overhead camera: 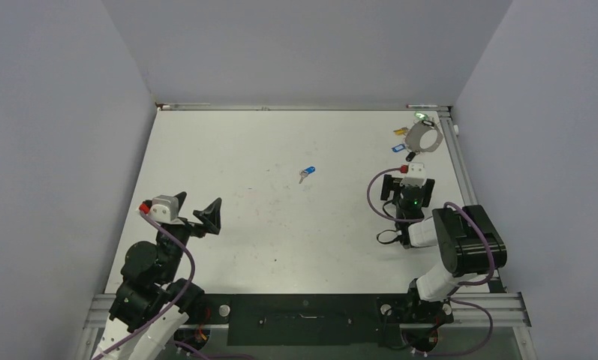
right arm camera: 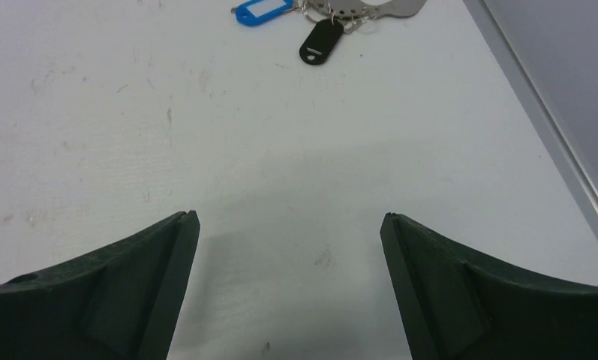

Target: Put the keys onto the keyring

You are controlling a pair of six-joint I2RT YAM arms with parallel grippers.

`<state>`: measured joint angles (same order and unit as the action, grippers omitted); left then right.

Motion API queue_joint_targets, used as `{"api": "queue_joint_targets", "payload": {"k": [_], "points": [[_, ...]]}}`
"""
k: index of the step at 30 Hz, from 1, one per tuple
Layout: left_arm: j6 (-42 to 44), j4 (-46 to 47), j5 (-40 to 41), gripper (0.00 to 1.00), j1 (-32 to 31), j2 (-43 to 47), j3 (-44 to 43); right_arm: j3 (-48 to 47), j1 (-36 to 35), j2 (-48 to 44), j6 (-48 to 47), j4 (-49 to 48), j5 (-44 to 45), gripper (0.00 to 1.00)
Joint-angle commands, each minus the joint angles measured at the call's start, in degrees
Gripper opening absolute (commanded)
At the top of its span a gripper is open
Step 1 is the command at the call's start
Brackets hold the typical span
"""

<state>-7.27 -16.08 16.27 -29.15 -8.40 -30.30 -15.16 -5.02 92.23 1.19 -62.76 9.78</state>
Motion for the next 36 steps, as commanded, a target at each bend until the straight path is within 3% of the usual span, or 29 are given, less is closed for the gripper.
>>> {"api": "queue_joint_targets", "payload": {"k": [1, 5, 8, 12, 18, 36], "points": [[-0.2, 0.9, -0.6, 0.96, 0.2, 0.6, -1.0, -13.9, -3.7, -5.3, 2.2, 24.3, 14.6, 0.98], [-0.2, 0.8, 0.0, 0.96, 0.2, 1.7, -0.9, -32.5, -3.5, -5.6, 9.4, 47.0, 15.8, 0.99], [-0.2, 0.8, 0.6, 0.96, 0.2, 2.3, -0.9, -38.8, -2.4, -6.0, 16.4, 53.1, 12.5, 0.99], [-0.2, 0.7, 0.6, 0.96, 0.2, 3.0, -0.9, -45.7, 2.9, -1.6, 23.9, 58.4, 1.8, 0.99], [-0.3, 0.9, 0.3, 0.96, 0.2, 3.4, -0.7, -63.3, 6.2, 11.8, 29.2, 74.8, 5.2, 0.98], [0.0, 1.1, 0.6, 0.96, 0.2, 3.1, -0.5, -90.6, 7.9, 36.9, 24.7, 85.2, 6.7, 0.74]]}}
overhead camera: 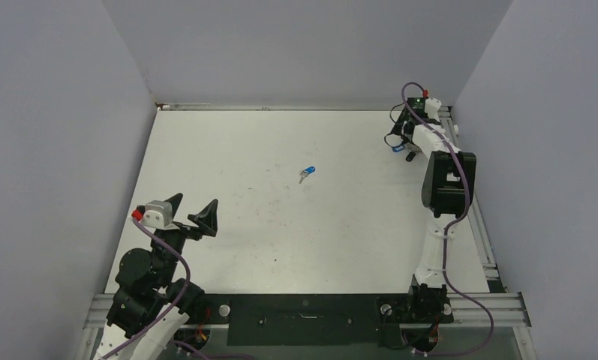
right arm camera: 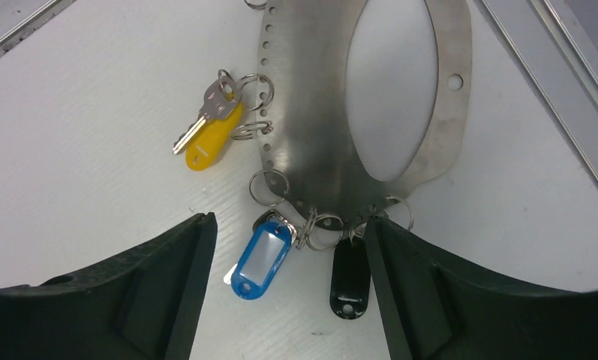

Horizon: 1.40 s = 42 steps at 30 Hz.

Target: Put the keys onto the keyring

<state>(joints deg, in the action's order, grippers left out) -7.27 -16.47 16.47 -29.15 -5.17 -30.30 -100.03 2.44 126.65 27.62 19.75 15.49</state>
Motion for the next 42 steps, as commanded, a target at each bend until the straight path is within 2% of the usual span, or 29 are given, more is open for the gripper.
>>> {"api": "queue_joint_targets", "payload": {"k": [1, 8, 16, 24, 32, 37, 42], "points": [[0.0, 1.6, 0.4, 0.96, 0.3, -0.2, -0.5, -6.6, 0.4, 3.3, -2.3, 3.0, 1.3, 0.72], [0.0, 1.6, 0.5, 0.96, 0.4, -0.8, -0.5, -12.8, 0.5, 8.4, -5.5, 4.6, 3.2, 0.64], [0.1, 1.7, 0.6, 0.96, 0.4, -1.1, -0.5, -19.9, 0.9, 13.5, -7.3, 5.9, 3.3, 0.62], [0.1, 1.9, 0.7, 0.96, 0.4, -1.3, -0.4, -20.6, 1.7, 15.6, -8.2, 4.0, 1.9, 0.61], [0.1, 2.0, 0.6, 0.96, 0.5, -1.6, -0.3, -22.3, 2.3, 18.7, -10.2, 2.9, -2.4, 0.46], [0.1, 2.0, 0.4, 0.96, 0.5, -1.7, -0.4, -22.2, 2.4, 19.1, -10.5, 2.8, -4.2, 0.24], [0.2, 2.0, 0.4, 0.96, 0.6, -1.4, -0.4, -18.9, 2.1, 17.4, -9.1, 3.2, -8.2, 0.24]]}}
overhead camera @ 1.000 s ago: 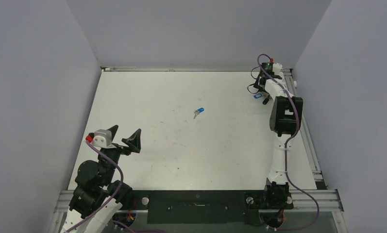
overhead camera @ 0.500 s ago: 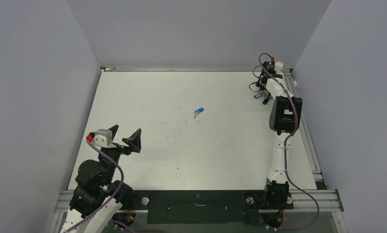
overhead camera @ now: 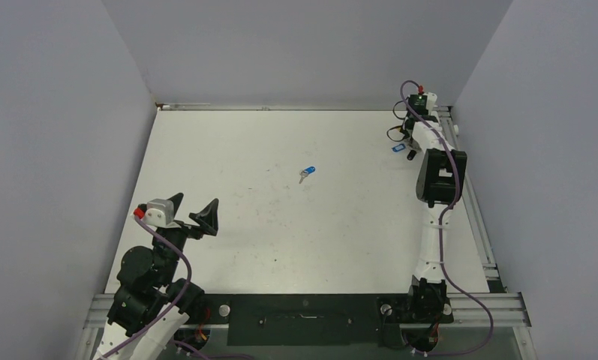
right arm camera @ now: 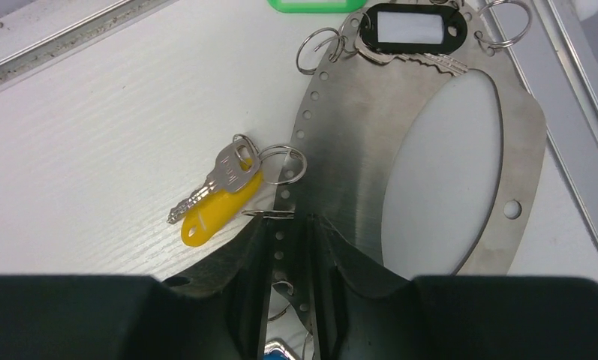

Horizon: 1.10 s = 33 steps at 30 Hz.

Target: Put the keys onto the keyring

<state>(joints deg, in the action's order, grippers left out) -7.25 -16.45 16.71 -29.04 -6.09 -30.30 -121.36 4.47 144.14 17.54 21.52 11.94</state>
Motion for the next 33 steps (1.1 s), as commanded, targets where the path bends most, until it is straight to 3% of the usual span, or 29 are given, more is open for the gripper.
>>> {"api": "queue_joint_targets", "payload": {"k": [1, 6, 11, 21, 27, 33], "points": [[0.2, 1.9, 0.2, 0.96, 0.5, -0.5, -0.4, 4.5, -0.1, -1.0, 1.8, 0.9, -5.7, 0.24], [0.1, 2.0, 0.1, 0.96, 0.8, 0.0, -0.4, 13.7, -2.5, -5.5, 4.8, -1.2, -9.9, 0.26], [0.0, 2.0, -0.2, 0.96, 0.8, 0.0, -0.4, 17.6, -8.6, -8.2, 2.4, 4.1, -7.9, 0.28], [-0.5, 1.9, -1.5, 0.96, 0.6, -0.1, -0.3, 46.5, -19.7, -26.0, 4.4, -1.1, -9.3, 0.29], [-0.5, 1.9, -1.6, 0.96, 0.4, -0.5, -0.5, 62.3, -30.0, -35.1, 9.2, -2.6, -7.6, 0.3], [-0.5, 1.5, -1.6, 0.96, 0.3, -1.5, -0.6, 71.4, -40.6, -45.0, 15.8, -0.2, -7.8, 0.32]]}}
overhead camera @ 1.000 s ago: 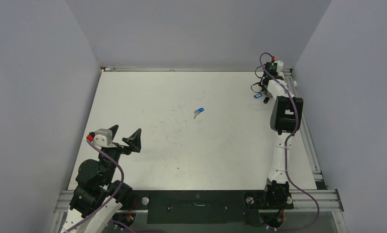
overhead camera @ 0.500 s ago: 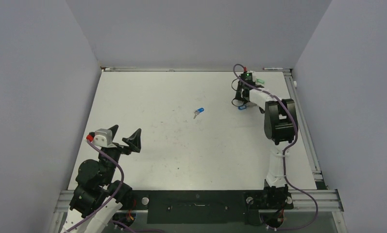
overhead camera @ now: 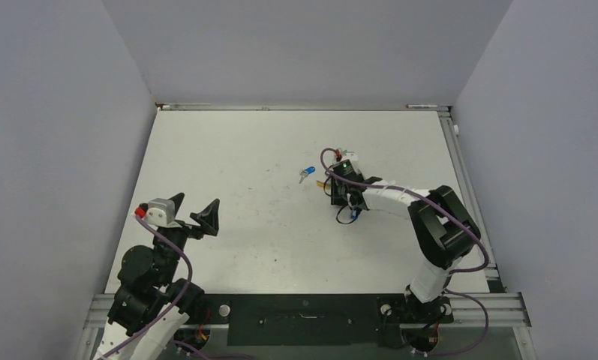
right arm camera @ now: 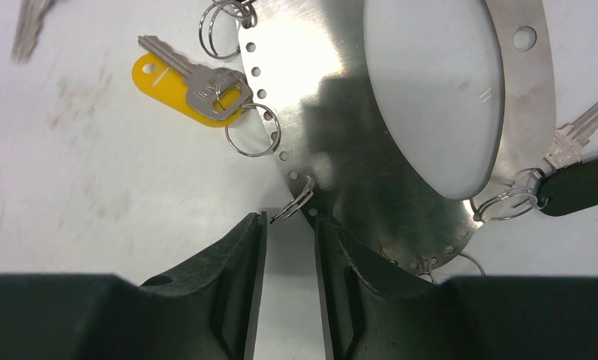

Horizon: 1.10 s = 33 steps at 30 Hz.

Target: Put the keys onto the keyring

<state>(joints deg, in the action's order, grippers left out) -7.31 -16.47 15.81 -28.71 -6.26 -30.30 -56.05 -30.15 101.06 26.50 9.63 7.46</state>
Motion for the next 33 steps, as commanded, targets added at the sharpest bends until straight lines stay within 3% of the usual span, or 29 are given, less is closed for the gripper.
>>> {"api": "queue_joint_targets", "payload": {"k": [1, 4, 7, 11, 18, 21, 26, 29, 33], "points": [[-0.4, 1.5, -0.7, 0.96, 0.0, -1.4, -0.6, 6.1, -7.9, -3.6, 7.7, 13.0, -2.9, 0.32], [-0.3, 1.3, -0.7, 0.96, 0.0, -1.9, -0.7, 4.7, -12.4, -8.8, 9.1, 17.1, -1.4, 0.41], [-0.3, 1.2, -0.7, 0.96, 0.0, -2.1, -0.8, 2.7, -13.3, -13.0, 9.2, 19.4, 1.1, 0.62], [-0.8, 0.6, -1.3, 0.96, 0.1, -4.1, -1.3, 1.9, -13.1, -16.9, 9.7, 18.8, 6.4, 0.78], [-7.5, -2.9, -8.6, 1.0, 0.1, -14.0, -5.5, 6.8, -11.2, -24.0, 14.4, 13.2, 13.2, 0.8], [-12.7, -1.9, -14.0, 0.94, 0.0, -18.0, -5.4, 10.5, -7.4, -28.1, 17.4, 11.9, 15.9, 0.79], [-21.6, 4.4, -22.9, 0.82, -1.3, -28.1, -3.8, 15.7, 3.2, -35.3, 17.6, 8.9, 12.2, 0.75], [-22.6, 10.0, -18.8, 0.8, -8.5, -33.2, -2.5, 16.6, 5.5, -38.0, 14.3, 6.6, 9.6, 0.74], [-15.5, 22.1, -11.3, 0.8, -19.7, -41.2, -1.4, 16.5, 6.1, -40.1, 9.9, 6.7, 8.1, 0.74]]}}
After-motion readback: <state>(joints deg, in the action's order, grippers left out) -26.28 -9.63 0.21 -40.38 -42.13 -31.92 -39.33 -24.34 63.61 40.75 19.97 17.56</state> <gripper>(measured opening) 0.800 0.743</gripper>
